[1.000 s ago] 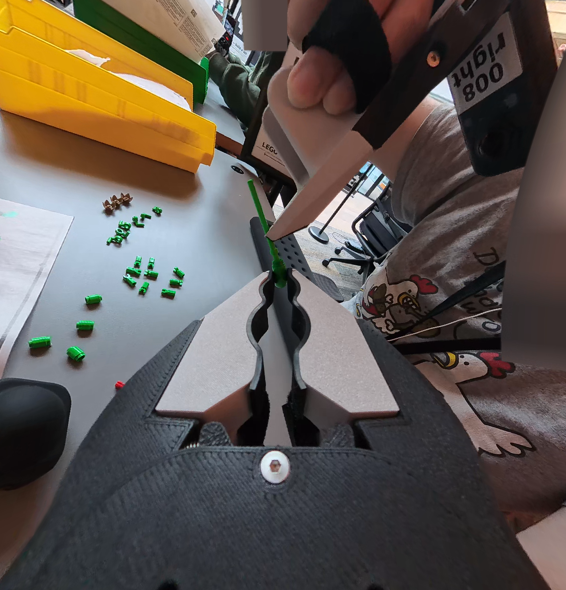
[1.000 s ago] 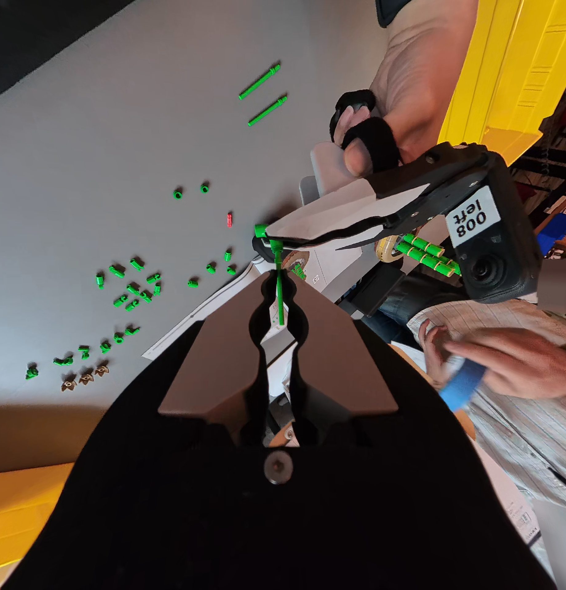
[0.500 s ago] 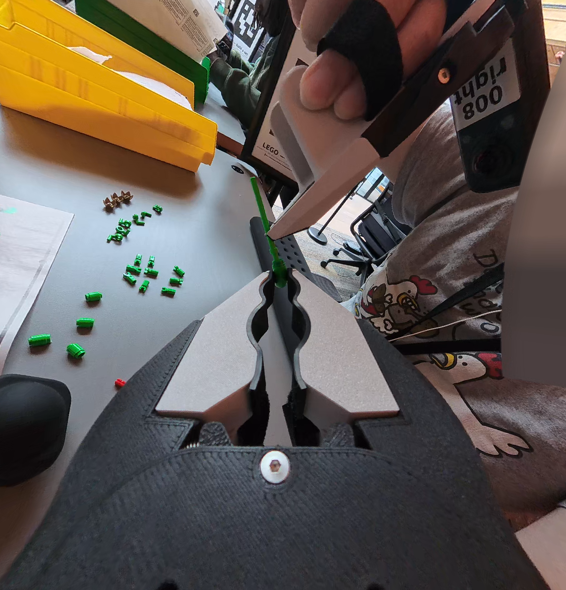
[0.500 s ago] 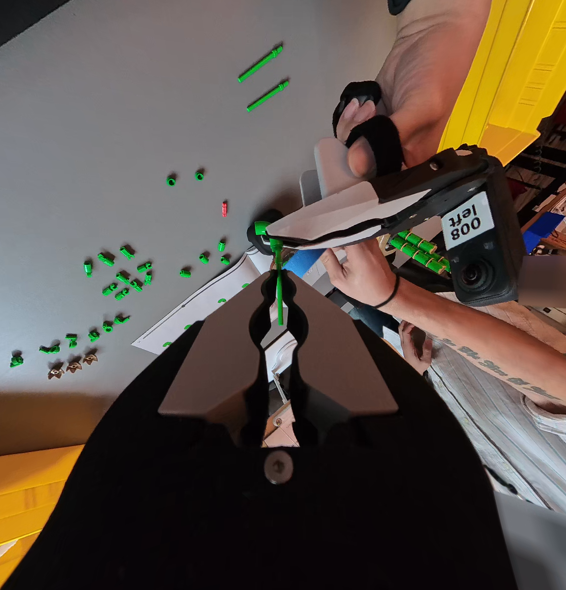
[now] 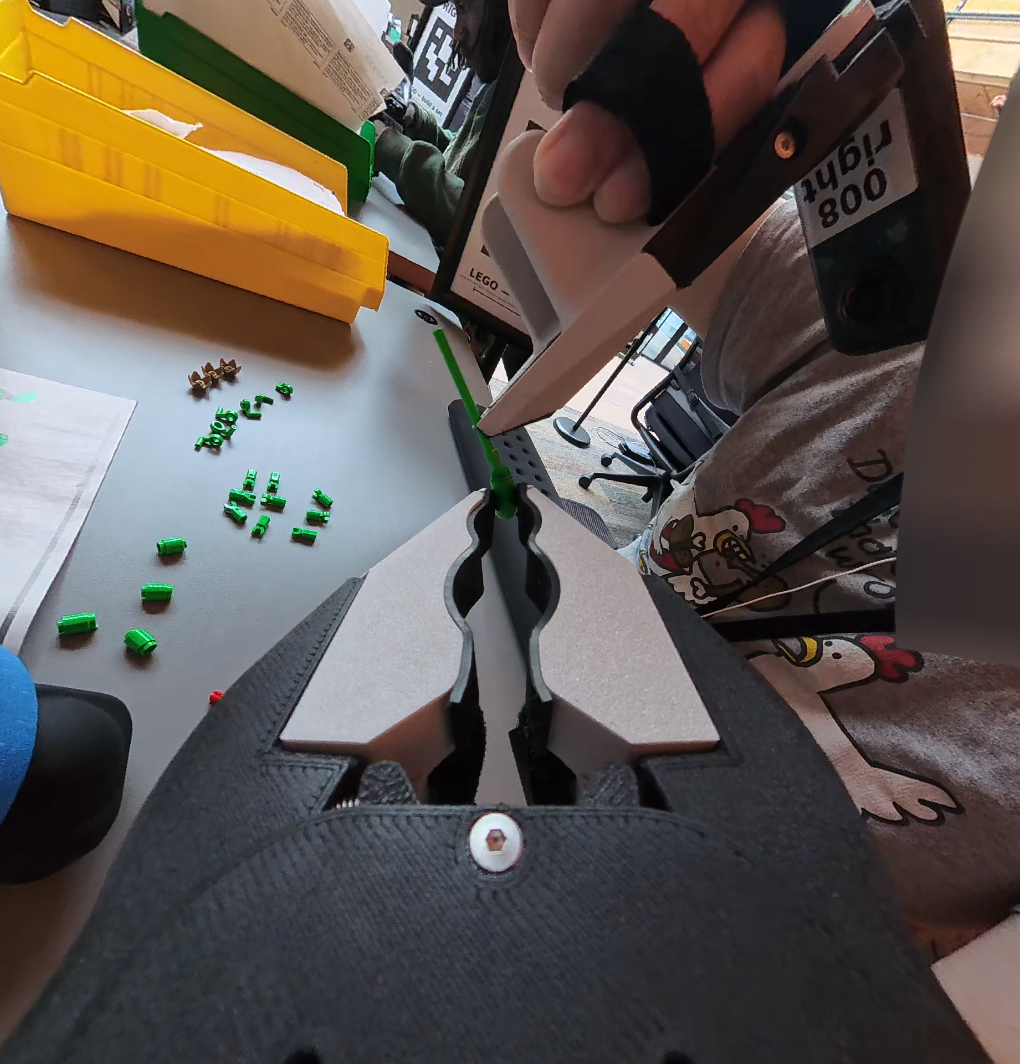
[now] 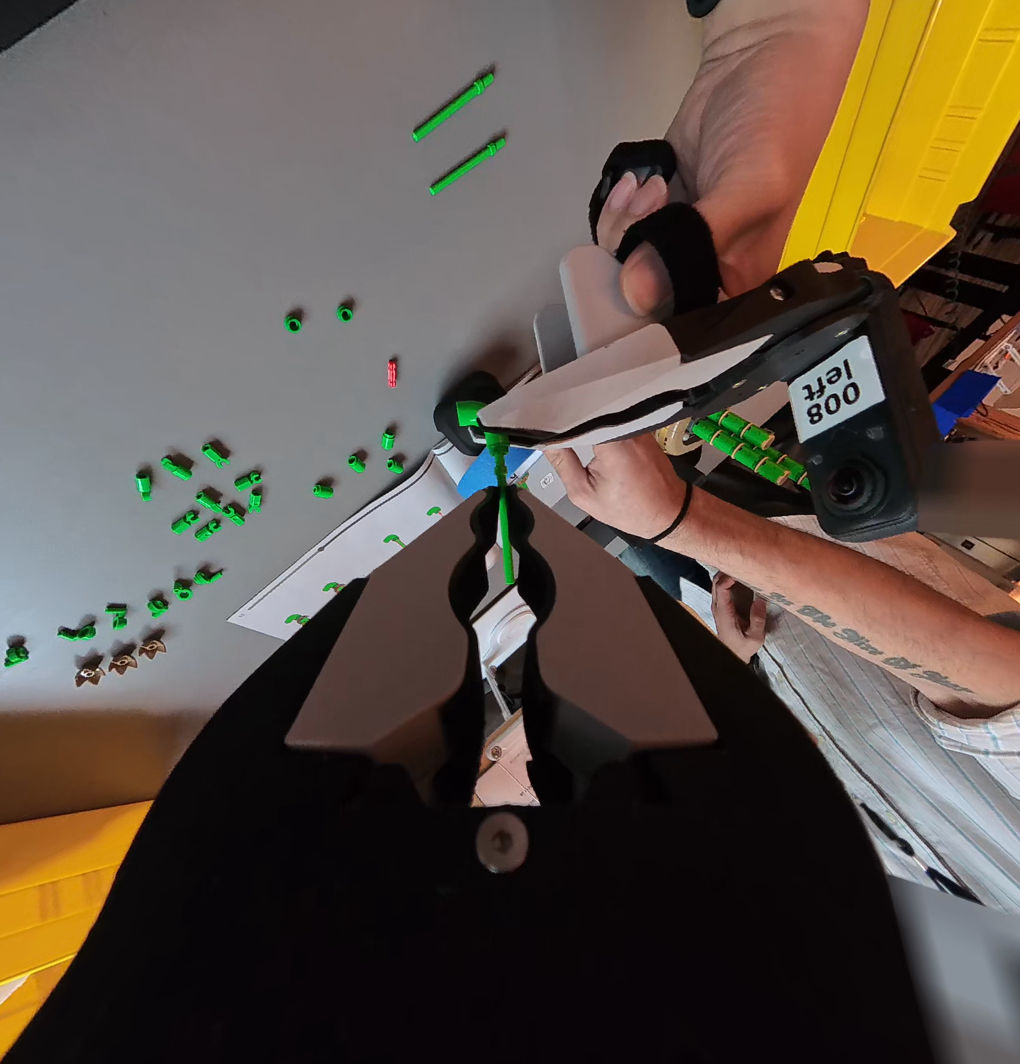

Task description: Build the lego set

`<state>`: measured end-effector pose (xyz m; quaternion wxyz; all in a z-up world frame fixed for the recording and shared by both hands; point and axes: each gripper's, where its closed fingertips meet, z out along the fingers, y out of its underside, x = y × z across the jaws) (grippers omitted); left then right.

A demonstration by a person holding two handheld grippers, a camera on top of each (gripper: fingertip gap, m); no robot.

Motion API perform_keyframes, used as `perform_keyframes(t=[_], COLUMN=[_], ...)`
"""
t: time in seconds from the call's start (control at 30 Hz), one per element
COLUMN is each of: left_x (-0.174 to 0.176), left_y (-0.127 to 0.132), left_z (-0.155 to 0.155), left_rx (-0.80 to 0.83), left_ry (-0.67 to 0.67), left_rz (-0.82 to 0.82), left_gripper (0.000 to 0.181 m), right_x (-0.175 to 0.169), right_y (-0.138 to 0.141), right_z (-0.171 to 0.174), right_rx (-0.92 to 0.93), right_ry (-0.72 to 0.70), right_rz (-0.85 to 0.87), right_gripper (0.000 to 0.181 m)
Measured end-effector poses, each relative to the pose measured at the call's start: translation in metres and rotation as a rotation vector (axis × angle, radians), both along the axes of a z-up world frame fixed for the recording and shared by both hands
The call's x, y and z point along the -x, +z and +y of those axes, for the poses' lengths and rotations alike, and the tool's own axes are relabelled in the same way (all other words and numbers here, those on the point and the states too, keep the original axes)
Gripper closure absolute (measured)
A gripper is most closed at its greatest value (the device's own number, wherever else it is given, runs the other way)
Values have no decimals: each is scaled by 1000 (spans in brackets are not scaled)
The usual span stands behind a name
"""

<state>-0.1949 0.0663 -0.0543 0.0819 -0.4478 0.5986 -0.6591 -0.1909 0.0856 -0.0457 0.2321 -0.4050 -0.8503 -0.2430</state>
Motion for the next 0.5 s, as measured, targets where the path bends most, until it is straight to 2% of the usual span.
perform_keyframes(t=[0.5], left_x=[0], left_y=[4], left_z=[6], left_rx=[2], left_ry=[32], left_rz=[-15], left_gripper=[176], right_x=[0], right_y=[3], right_z=[7], right_rx=[-124], right_ry=[4], right_rz=[-36], right_gripper=[180])
